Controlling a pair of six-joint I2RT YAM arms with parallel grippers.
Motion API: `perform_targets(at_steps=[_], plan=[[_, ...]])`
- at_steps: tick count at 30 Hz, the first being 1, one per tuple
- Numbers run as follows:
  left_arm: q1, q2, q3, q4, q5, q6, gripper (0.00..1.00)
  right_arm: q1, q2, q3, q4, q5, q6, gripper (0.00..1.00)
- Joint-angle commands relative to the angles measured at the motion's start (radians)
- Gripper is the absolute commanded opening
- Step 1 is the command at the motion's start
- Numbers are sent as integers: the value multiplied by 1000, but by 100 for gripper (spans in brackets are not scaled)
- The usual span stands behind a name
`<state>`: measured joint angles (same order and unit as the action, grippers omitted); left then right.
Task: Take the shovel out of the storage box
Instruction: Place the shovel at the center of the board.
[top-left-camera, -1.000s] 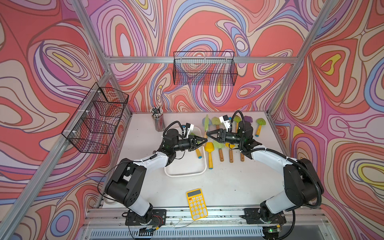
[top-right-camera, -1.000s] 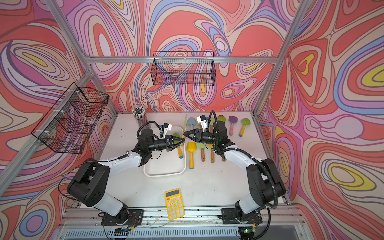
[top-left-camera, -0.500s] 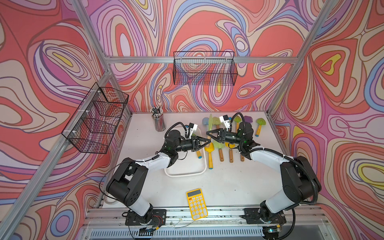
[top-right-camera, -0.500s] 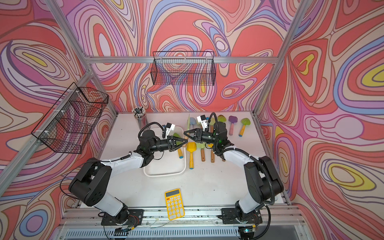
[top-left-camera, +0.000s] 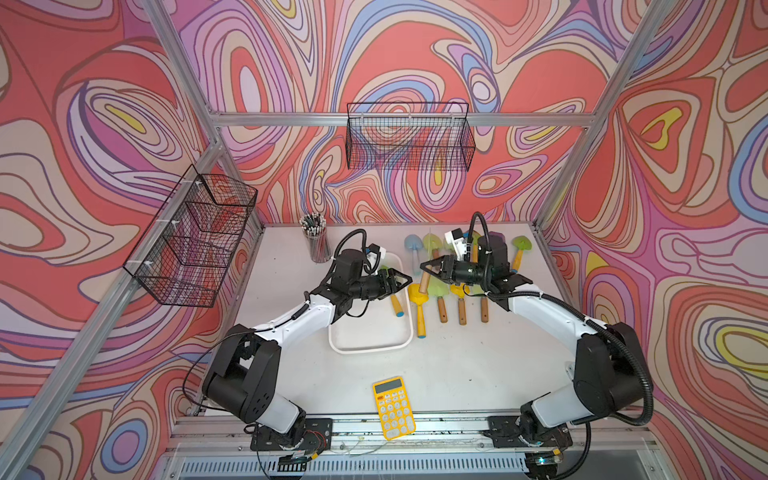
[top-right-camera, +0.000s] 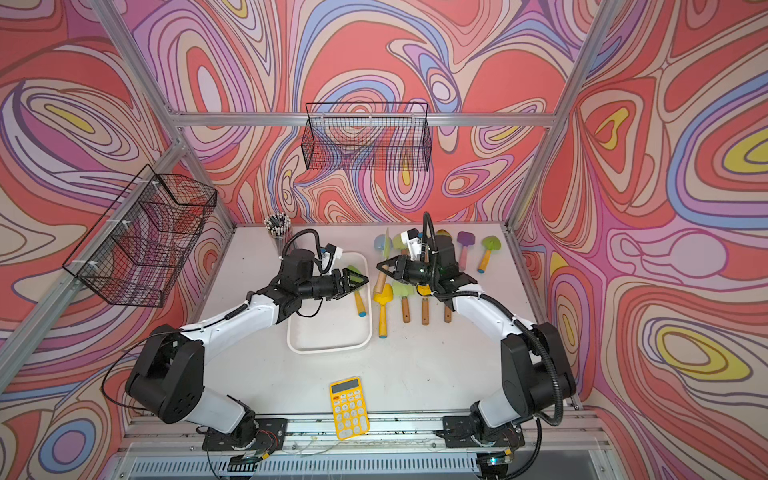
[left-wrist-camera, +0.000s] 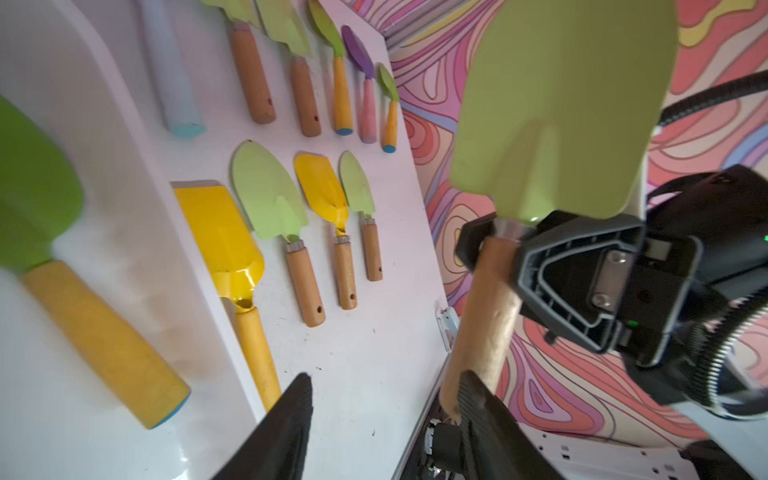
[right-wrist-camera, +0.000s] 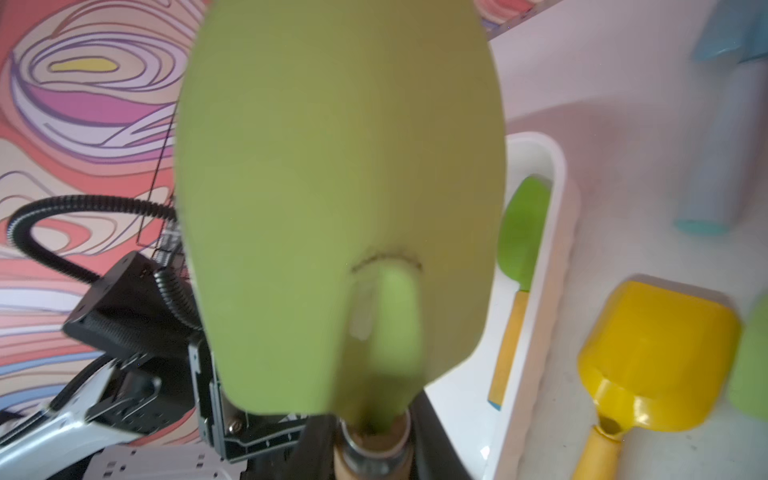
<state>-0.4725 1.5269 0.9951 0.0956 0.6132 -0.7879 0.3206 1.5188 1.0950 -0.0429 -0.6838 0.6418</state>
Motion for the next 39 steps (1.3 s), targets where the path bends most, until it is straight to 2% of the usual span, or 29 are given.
perform_targets(at_steps=[1,6,9,21,30,39], plan=[[0,26,43,-285,-212,156,57,-3,-21,75,-337,271,-196,19],[-1,85,88,-351,-326,176,56,-5,7,122,-506,534,-259,19],[-4,134,127,-401,-352,199,57,-6,40,143,-596,708,-267,18],[-51,288,206,-444,-378,235,57,-25,63,103,-740,1210,-276,19],[-83,369,267,-490,-424,277,58,-103,71,19,-695,1204,-256,19],[-94,394,297,-573,-513,338,58,-196,193,16,-616,1130,-263,18]])
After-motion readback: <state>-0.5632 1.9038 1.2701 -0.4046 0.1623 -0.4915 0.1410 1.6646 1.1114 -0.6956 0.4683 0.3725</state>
